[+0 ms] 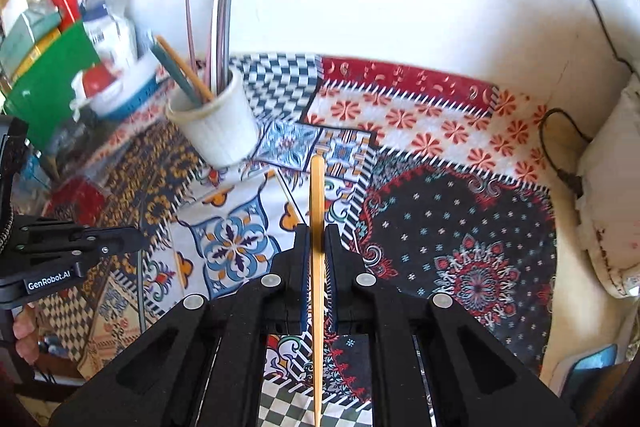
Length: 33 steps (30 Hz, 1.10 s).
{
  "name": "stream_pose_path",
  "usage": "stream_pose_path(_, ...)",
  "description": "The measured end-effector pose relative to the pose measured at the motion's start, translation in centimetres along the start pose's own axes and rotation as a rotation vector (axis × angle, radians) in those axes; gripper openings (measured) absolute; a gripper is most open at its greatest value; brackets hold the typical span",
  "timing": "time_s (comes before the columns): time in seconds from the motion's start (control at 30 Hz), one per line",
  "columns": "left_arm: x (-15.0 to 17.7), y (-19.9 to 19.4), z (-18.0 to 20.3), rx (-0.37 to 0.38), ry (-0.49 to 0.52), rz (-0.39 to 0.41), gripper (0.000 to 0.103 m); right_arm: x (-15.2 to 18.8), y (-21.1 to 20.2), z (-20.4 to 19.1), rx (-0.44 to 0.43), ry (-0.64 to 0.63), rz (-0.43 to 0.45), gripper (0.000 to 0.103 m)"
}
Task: Organize utensils
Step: 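Lift both held sticks upright and carry them toward the white cup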
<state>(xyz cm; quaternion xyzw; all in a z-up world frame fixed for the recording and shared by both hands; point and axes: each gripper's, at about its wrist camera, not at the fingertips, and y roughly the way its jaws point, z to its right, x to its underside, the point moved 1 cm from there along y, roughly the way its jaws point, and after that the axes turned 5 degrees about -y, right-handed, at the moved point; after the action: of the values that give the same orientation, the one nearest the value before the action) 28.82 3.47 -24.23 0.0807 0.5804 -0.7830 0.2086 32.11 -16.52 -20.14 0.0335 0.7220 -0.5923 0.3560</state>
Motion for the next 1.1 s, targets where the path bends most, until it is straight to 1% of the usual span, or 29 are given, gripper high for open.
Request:
stream_pose_path(0.13, 0.0, -3.0, 0.0, -0.001, -0.016, 0.085, 0.002, -0.4, -1.8, 0.0, 0.016, 0.022, 0.07, 0.006)
stream_pose_path(0.2, -0.4, -3.9, 0.0, -0.004, -0.017, 0.118, 0.002, -0.6, -2.5, -0.4, 0.026, 0.025, 0.103, 0.006)
stream_pose_path(0.27, -0.6, -4.8, -0.1, -0.001, -0.018, 0.146, 0.0, -0.9, -3.5, -0.6, 0.037, 0.027, 0.135, 0.006)
stream_pose_path(0.4, -1.1, -6.3, -0.2, 0.007, -0.018, 0.189, 0.0, -1.7, -4.8, -0.8, 0.048, 0.027, 0.182, 0.006)
stream_pose_path(0.5, -1.4, -6.5, -0.2, 0.015, 0.002, 0.194, 0.0, -2.4, -5.5, -1.0, 0.054, 0.026, 0.21, 0.006)
stream_pose_path(0.57, -1.5, -5.9, -0.3, -0.003, 0.015, 0.176, 0.0, -2.8, -5.8, -1.0, 0.058, 0.025, 0.226, 0.006)
stream_pose_path(0.6, -1.5, -5.4, -0.3, -0.01, 0.017, 0.153, 0.001, -3.0, -6.0, -0.9, 0.063, 0.026, 0.236, 0.006)
stream_pose_path(0.63, -1.6, -4.4, -0.5, -0.022, 0.019, 0.121, 0.003, -3.3, -6.2, -0.8, 0.064, 0.029, 0.245, 0.006)
stream_pose_path(0.7, -1.4, -2.7, -1.2, -0.07, -0.001, 0.075, 0.009, -3.7, -6.6, -0.7, 0.064, 0.033, 0.26, 0.006)
stream_pose_path(0.73, -1.3, -1.6, -1.9, -0.078, -0.03, 0.043, 0.014, -4.0, -6.9, -0.6, 0.063, 0.033, 0.269, 0.006)
stream_pose_path(0.77, -1.2, -0.7, -2.7, -0.076, -0.06, 0.017, 0.016, -4.2, -7.1, -0.5, 0.066, 0.031, 0.275, 0.006)
stream_pose_path(0.93, 0.2, 2.1, -6.2, -0.096, -0.207, -0.062, 0.016, -5.5, -7.7, -0.2, 0.074, 0.015, 0.304, 0.006)
stream_pose_path(0.97, 0.7, 2.5, -6.7, -0.093, -0.231, -0.076, 0.016, -5.7, -7.8, -0.2, 0.075, 0.011, 0.309, 0.006)
stream_pose_path(1.03, 1.5, 3.2, -7.6, -0.11, -0.27, -0.094, 0.016, -6.0, -7.9, -0.1, 0.077, 0.006, 0.317, 0.006)
stream_pose_path(1.1, 2.1, 3.8, -8.2, -0.103, -0.303, -0.116, 0.016, -6.2, -7.8, 0.1, 0.072, 0.004, 0.321, 0.006)
